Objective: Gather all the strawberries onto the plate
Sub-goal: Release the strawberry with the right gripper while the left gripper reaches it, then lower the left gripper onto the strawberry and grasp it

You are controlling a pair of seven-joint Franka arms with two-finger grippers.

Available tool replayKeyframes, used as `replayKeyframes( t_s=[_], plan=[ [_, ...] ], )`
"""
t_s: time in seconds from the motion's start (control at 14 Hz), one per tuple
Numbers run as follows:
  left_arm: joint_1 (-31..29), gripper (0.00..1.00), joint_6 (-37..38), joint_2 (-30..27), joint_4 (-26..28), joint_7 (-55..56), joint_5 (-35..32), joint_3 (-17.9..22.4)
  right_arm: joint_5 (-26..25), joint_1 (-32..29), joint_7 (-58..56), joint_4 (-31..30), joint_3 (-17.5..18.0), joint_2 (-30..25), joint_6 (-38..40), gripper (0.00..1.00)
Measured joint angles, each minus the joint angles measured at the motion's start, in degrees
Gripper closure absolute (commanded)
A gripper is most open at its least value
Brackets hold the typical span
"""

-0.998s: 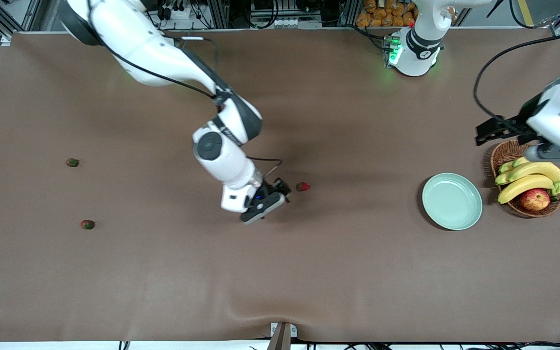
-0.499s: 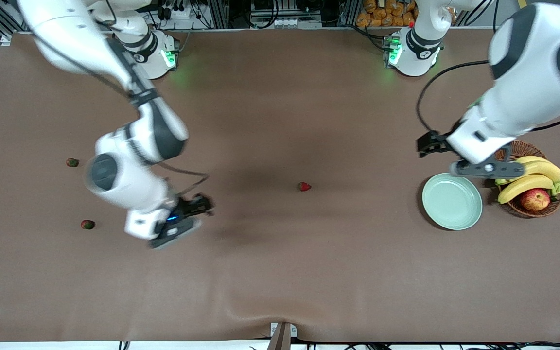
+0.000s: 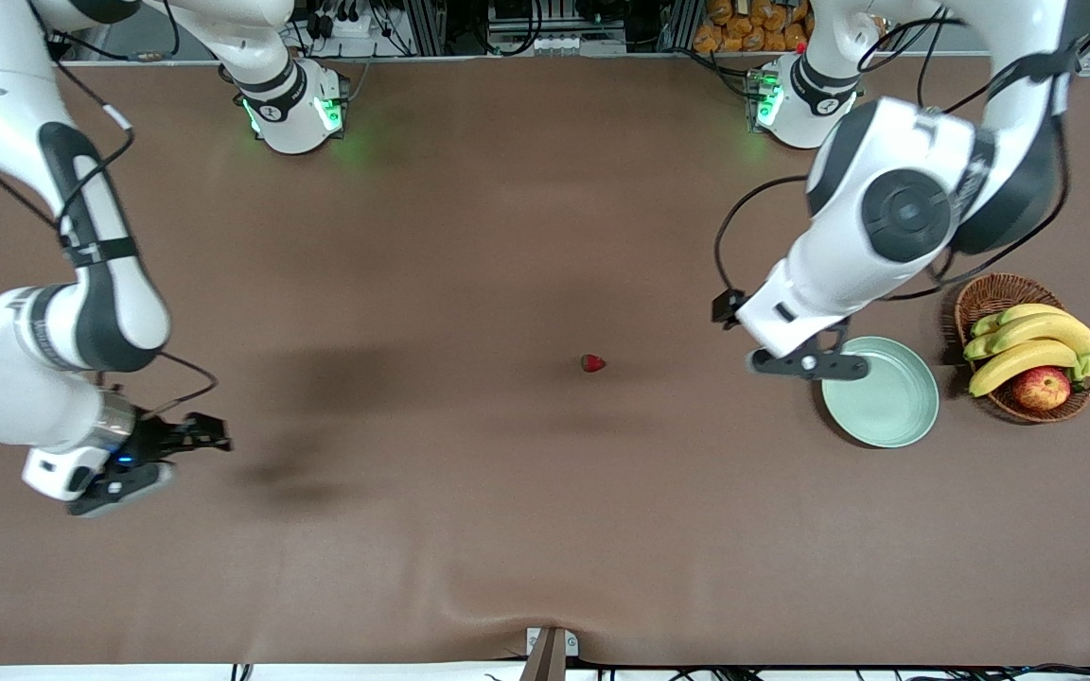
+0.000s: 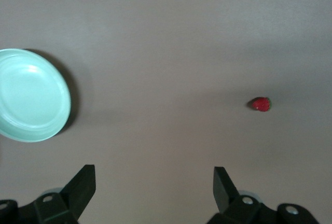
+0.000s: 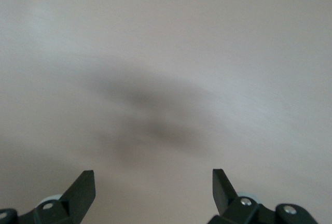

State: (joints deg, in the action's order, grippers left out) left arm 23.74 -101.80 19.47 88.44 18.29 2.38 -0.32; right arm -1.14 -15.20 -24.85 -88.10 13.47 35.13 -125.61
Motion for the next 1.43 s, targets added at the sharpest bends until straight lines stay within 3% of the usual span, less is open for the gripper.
replayKeyframes(
  t_s=[0.64, 1.07, 1.43],
  plan=[
    [8.91, 0.00, -14.11, 12.55, -1.54, 6.18, 0.10, -0.13, -3.62, -1.17, 0.00, -0.10, -2.13, 1.80, -2.08, 0.00],
    [12.65, 0.00, -20.49, 16.77, -2.31, 7.14, 2.74, -0.16, -5.80, -1.09, 0.01, -0.18, -2.18, 2.96, -3.65, 0.00],
    [15.57, 0.00, -26.01, 21.24, -2.31, 9.59, 2.75, -0.08, -6.65, -1.09, 0.02, -0.26, -4.50, 6.55, -6.26, 0.00]
  ],
)
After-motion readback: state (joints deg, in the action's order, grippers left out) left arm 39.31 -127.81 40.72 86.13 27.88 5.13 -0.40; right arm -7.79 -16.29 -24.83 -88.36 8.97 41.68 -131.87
